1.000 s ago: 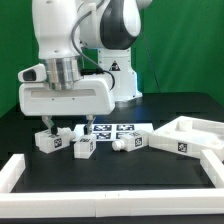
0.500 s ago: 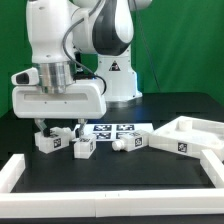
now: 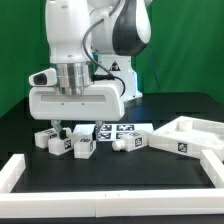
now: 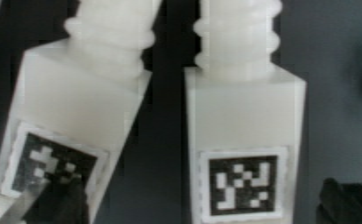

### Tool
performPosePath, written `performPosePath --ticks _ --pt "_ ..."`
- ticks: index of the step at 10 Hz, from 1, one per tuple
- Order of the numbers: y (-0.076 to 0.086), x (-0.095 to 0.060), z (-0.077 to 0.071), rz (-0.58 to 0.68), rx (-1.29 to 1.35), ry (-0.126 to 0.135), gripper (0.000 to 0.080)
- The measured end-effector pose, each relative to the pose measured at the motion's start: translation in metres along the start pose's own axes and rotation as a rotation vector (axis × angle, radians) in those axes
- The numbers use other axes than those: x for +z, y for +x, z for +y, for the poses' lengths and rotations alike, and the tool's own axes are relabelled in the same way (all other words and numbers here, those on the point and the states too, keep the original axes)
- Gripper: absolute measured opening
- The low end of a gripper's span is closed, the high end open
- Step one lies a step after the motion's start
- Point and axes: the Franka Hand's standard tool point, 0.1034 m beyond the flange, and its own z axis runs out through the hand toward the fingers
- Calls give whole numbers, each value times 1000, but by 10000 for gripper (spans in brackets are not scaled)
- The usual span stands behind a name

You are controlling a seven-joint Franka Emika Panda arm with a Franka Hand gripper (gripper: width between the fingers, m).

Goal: Assemble one leg

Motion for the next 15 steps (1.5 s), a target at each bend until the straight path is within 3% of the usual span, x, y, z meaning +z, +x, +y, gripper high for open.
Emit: performPosePath --ticks 3,6,7,9,11,12,15 --pt "3 -2 -27 7 -7 7 649" --pt "6 -7 -30 18 -12 11 649" --pt "7 -11 -37 25 -26 14 649" --pt "2 -19 -70 34 -39 24 649" --pt "-12 -17 -108 39 -17 26 649" --pt "-18 -13 -116 33 -18 20 649" --pt "-16 -13 -113 38 -33 16 649"
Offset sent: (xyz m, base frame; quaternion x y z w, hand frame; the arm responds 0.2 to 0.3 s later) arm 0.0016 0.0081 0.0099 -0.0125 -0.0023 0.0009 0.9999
